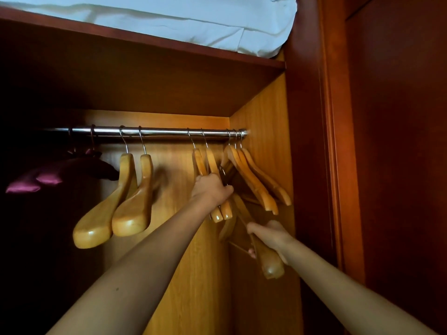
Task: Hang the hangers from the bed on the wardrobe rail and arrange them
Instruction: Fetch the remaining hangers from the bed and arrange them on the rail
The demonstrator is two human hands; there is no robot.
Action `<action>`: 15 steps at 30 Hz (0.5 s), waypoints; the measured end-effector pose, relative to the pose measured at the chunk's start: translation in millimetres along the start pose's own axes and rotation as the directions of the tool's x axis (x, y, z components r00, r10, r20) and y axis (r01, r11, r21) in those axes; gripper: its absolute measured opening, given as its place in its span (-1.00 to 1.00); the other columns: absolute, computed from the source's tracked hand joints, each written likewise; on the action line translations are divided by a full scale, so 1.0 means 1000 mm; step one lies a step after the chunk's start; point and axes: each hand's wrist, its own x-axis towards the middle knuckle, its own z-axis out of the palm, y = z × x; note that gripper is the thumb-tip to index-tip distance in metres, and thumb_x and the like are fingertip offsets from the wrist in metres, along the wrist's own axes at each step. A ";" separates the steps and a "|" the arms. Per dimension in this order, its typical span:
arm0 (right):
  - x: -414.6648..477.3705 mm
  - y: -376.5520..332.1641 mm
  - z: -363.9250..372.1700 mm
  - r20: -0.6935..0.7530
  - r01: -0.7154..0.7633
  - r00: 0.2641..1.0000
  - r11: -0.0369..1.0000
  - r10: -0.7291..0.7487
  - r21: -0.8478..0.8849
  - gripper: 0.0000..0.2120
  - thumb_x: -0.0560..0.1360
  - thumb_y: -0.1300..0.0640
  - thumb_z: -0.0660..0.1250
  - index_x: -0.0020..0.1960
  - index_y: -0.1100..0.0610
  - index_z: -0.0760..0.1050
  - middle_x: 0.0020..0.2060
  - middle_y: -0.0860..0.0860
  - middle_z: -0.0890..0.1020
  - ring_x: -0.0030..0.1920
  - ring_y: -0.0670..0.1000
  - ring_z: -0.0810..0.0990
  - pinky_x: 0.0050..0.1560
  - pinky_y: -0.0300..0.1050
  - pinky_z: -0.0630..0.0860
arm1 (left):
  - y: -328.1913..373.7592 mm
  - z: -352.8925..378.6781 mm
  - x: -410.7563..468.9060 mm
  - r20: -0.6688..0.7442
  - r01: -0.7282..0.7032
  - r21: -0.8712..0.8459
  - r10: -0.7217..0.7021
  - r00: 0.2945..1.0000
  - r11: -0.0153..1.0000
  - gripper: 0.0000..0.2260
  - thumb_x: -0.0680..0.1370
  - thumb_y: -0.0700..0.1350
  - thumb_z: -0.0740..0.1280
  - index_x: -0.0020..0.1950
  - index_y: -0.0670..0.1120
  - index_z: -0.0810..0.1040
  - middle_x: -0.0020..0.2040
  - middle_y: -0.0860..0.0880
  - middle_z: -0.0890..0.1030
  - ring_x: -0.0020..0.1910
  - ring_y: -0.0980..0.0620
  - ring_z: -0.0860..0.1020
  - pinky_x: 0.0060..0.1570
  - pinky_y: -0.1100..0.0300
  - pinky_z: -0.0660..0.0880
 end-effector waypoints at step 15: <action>-0.009 0.049 0.013 0.019 -0.073 0.997 0.989 0.076 -0.132 -0.85 0.41 0.16 0.35 -0.13 0.24 0.46 -0.44 0.14 0.62 -0.49 0.08 0.61 -0.45 -0.13 0.57 | -0.003 -0.001 -0.012 0.205 0.068 -0.089 -0.049 0.977 0.994 -0.46 0.59 0.17 0.11 0.49 -0.06 0.15 0.32 -0.14 0.46 0.25 -0.16 0.49 0.23 -0.03 0.44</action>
